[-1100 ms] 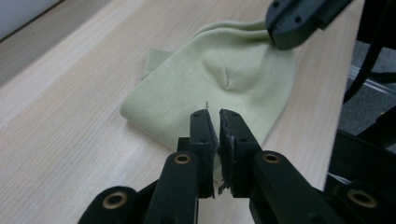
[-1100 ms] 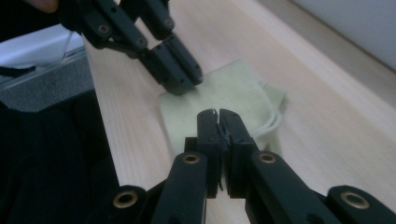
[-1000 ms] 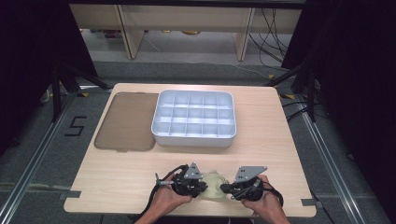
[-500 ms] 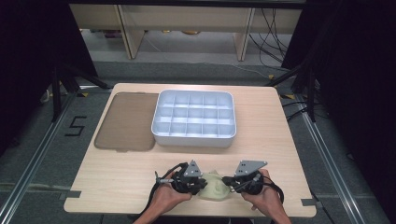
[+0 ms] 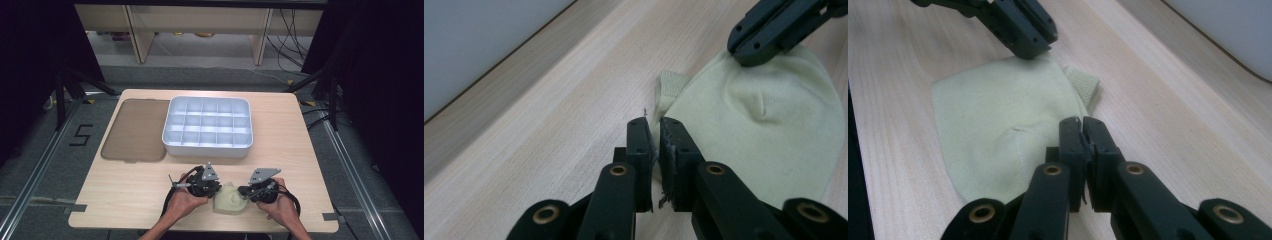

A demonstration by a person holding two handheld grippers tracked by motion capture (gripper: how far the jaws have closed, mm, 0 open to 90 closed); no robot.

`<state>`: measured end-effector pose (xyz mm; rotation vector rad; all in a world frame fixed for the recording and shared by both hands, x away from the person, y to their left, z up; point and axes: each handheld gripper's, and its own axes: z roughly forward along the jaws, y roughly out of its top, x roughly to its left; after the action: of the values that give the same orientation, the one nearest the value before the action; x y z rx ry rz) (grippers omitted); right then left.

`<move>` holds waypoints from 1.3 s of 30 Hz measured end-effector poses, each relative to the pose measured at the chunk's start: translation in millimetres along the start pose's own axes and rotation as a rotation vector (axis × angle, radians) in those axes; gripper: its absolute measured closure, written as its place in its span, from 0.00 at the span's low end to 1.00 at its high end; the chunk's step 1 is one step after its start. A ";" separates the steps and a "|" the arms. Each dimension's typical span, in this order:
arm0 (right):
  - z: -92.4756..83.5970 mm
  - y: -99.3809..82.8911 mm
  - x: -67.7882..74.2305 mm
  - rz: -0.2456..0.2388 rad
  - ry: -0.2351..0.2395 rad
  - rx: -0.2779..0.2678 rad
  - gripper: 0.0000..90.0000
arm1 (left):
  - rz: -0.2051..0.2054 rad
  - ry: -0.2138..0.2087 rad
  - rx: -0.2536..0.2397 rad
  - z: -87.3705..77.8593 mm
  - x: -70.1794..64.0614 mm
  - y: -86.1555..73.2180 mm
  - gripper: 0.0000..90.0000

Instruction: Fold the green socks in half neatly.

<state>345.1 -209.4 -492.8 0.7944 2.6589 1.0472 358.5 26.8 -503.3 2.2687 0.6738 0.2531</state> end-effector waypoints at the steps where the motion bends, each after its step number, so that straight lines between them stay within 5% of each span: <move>1: 0.9 -1.1 -0.1 0.007 -0.003 -0.013 0.97 | 0.000 0.000 0.000 0.0 0.0 0.0 0.92; 8: -13.4 -3.9 4.7 -0.001 -0.007 -0.023 0.97 | -0.020 0.009 -0.026 -7.1 3.9 0.2 0.92; 13: -13.9 -4.3 9.9 -0.017 0.007 -0.030 0.97 | -0.040 -0.064 -0.055 -20.6 -16.1 -6.8 0.92; 17: -11.0 -3.6 11.1 -0.021 0.021 -0.018 0.97 | -0.011 -0.073 -0.003 -16.0 -23.9 -14.4 0.92; 23: -6.8 -6.6 11.2 -0.013 0.022 0.013 0.97 | -0.020 -0.058 -0.001 -13.5 -27.7 -16.2 0.92; 25: -4.9 -6.2 11.0 -0.023 0.025 -0.014 0.97 | -0.029 -0.054 -0.007 -16.3 -28.9 -15.4 0.90; 31: -12.1 -3.3 12.1 -0.020 0.022 -0.021 0.97 | -0.141 -0.072 -0.035 -26.8 -31.7 -20.4 0.74; 39: -11.0 -2.8 14.2 -0.032 0.032 -0.024 0.96 | -0.234 -0.050 -0.030 -27.9 -29.7 -27.0 0.61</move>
<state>328.2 -209.9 -486.1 0.7345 2.6712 1.0907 312.5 43.5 -502.2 2.1367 0.8938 0.0927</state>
